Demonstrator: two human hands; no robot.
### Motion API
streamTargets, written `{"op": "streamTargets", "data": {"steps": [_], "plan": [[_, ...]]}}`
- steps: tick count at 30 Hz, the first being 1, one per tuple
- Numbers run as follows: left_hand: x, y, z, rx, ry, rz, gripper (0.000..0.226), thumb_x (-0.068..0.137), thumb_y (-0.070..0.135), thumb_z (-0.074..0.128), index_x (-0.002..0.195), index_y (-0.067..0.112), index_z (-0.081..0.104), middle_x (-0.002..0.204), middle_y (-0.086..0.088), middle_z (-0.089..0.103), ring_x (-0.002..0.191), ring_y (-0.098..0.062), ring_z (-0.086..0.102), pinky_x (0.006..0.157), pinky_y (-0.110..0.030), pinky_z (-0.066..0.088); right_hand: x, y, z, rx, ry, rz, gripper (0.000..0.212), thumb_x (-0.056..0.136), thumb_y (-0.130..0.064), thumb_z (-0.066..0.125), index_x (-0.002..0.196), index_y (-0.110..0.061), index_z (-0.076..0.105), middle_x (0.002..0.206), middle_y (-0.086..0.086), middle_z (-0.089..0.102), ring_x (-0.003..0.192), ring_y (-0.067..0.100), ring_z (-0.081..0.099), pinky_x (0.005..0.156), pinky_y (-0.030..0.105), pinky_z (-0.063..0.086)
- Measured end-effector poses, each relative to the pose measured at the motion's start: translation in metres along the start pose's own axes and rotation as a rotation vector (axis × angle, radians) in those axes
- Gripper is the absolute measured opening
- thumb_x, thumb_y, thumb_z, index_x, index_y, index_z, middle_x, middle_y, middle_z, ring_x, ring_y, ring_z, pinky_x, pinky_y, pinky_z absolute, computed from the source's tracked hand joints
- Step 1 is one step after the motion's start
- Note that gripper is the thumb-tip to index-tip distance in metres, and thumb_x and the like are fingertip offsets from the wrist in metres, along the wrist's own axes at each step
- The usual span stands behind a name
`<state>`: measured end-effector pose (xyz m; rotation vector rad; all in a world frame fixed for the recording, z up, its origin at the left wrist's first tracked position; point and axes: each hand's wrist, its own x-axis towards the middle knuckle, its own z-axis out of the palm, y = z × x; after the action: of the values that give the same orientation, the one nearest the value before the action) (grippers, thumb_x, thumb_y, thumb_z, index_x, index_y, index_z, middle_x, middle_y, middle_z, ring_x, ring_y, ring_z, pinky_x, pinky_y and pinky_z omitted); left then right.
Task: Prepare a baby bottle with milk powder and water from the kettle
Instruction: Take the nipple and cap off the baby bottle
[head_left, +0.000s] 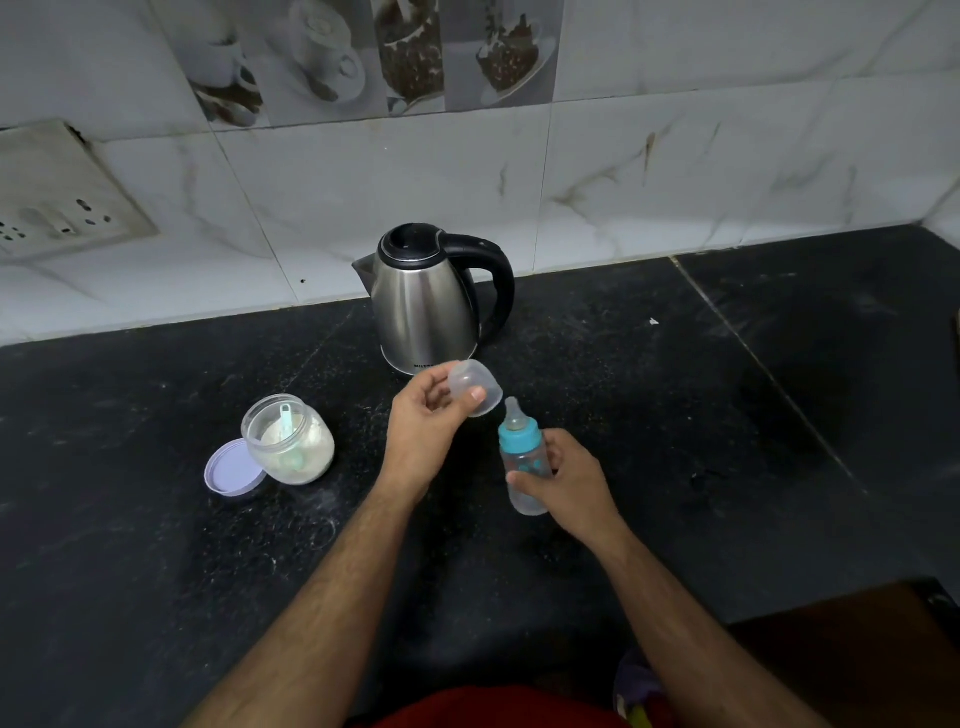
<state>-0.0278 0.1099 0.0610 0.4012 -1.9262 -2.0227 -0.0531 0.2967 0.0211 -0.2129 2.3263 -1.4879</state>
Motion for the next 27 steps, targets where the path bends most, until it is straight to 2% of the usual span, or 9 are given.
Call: {"op": "streamTargets", "data": {"steps": [3, 7, 10, 12, 14, 19, 23, 25, 27], "plan": [[0.014, -0.010, 0.005, 0.088, 0.025, -0.038, 0.043, 0.081, 0.015, 0.079, 0.122, 0.014, 0.065, 0.101, 0.007, 0.075, 0.094, -0.003, 0.071, 0.081, -0.019, 0.056, 0.004, 0.006, -0.015, 0.019, 0.095, 0.020, 0.050, 0.077, -0.018, 0.082, 0.116, -0.029, 0.052, 0.117, -0.011, 0.061, 0.110, 0.006, 0.059, 0.079, 0.015, 0.046], [0.032, -0.036, 0.013, 0.371, -0.012, -0.071, 0.048, 0.075, 0.016, 0.084, 0.119, 0.020, 0.066, 0.101, 0.012, 0.071, 0.089, 0.003, 0.068, 0.089, -0.024, 0.055, 0.011, 0.007, -0.031, 0.028, 0.170, 0.004, 0.052, 0.078, -0.019, 0.082, 0.119, -0.027, 0.052, 0.116, -0.011, 0.060, 0.106, 0.005, 0.059, 0.079, 0.014, 0.045], [0.043, -0.053, 0.020, 0.514, -0.065, -0.106, 0.054, 0.075, 0.016, 0.084, 0.125, 0.020, 0.063, 0.111, 0.008, 0.070, 0.099, -0.005, 0.066, 0.095, -0.029, 0.052, 0.015, 0.007, -0.037, 0.023, 0.199, -0.009, 0.051, 0.077, -0.019, 0.083, 0.116, -0.029, 0.052, 0.108, -0.017, 0.059, 0.101, 0.001, 0.059, 0.077, 0.013, 0.044], [0.050, -0.063, 0.025, 0.608, -0.094, -0.115, 0.058, 0.075, 0.017, 0.084, 0.129, 0.020, 0.061, 0.117, 0.005, 0.069, 0.102, -0.008, 0.065, 0.094, -0.026, 0.049, 0.017, 0.007, -0.039, 0.017, 0.200, -0.014, 0.051, 0.077, -0.020, 0.083, 0.114, -0.032, 0.050, 0.106, -0.019, 0.058, 0.100, -0.002, 0.058, 0.074, 0.011, 0.043], [0.054, -0.070, 0.029, 0.678, -0.113, -0.117, 0.061, 0.074, 0.017, 0.084, 0.131, 0.018, 0.060, 0.119, 0.002, 0.069, 0.102, -0.009, 0.064, 0.090, -0.022, 0.045, 0.019, 0.008, -0.041, 0.024, 0.200, -0.015, 0.051, 0.077, -0.019, 0.083, 0.114, -0.032, 0.050, 0.109, -0.016, 0.059, 0.102, 0.000, 0.059, 0.076, 0.012, 0.044], [0.057, -0.081, 0.038, 0.776, -0.154, -0.107, 0.063, 0.074, 0.017, 0.084, 0.132, 0.016, 0.060, 0.123, -0.002, 0.070, 0.108, -0.016, 0.065, 0.099, -0.030, 0.048, 0.022, 0.010, -0.044, 0.019, 0.201, -0.015, 0.053, 0.077, -0.018, 0.083, 0.119, -0.025, 0.052, 0.120, -0.006, 0.062, 0.110, 0.009, 0.060, 0.089, 0.023, 0.049], [0.058, -0.083, 0.038, 0.802, -0.164, -0.097, 0.067, 0.075, 0.021, 0.083, 0.136, 0.018, 0.057, 0.128, -0.003, 0.067, 0.115, -0.016, 0.062, 0.101, -0.027, 0.045, 0.021, 0.012, -0.044, 0.020, 0.178, -0.019, 0.054, 0.077, -0.019, 0.083, 0.121, -0.024, 0.051, 0.123, -0.005, 0.061, 0.114, 0.010, 0.059, 0.091, 0.023, 0.049], [0.056, -0.081, 0.037, 0.822, -0.178, -0.089, 0.075, 0.075, 0.023, 0.083, 0.142, 0.017, 0.051, 0.138, -0.004, 0.060, 0.125, -0.018, 0.056, 0.108, -0.033, 0.043, 0.019, 0.012, -0.043, 0.025, 0.173, -0.026, 0.054, 0.078, -0.019, 0.083, 0.121, -0.025, 0.051, 0.124, -0.005, 0.061, 0.114, 0.009, 0.059, 0.092, 0.024, 0.049], [0.051, -0.074, 0.036, 0.834, -0.133, -0.033, 0.073, 0.078, 0.027, 0.081, 0.143, 0.017, 0.050, 0.142, -0.004, 0.055, 0.130, -0.020, 0.052, 0.110, -0.038, 0.042, 0.017, 0.011, -0.043, 0.024, 0.169, -0.035, 0.054, 0.078, -0.019, 0.082, 0.122, -0.026, 0.051, 0.124, -0.007, 0.061, 0.113, 0.008, 0.058, 0.091, 0.022, 0.049]]}}
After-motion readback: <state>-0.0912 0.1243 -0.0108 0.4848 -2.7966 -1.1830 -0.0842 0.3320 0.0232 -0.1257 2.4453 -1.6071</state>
